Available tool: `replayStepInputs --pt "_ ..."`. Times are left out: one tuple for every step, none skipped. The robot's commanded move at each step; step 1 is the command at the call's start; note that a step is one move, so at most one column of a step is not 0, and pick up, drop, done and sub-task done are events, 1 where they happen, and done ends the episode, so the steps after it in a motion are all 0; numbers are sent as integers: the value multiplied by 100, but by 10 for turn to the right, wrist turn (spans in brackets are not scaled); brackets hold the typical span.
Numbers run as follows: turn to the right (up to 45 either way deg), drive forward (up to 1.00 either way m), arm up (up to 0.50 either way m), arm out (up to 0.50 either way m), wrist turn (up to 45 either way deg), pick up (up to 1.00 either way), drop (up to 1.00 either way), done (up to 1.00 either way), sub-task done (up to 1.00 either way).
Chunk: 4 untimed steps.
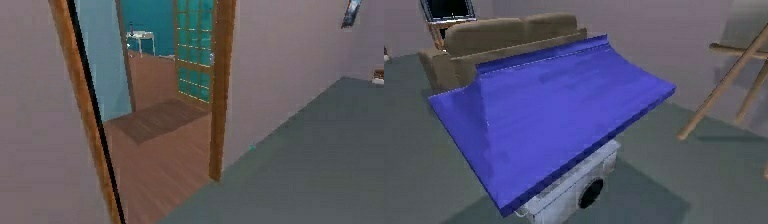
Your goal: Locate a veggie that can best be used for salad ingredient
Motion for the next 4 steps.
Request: replayStepInputs --pt "0 100 0 0 0 0 0 0 0" --pt "30 0 0 0 0 0 0 0 0" --pt "0 25 0 0 0 0 0 0 0" --pt "-450 0 0 0 0 0 0 0 0"
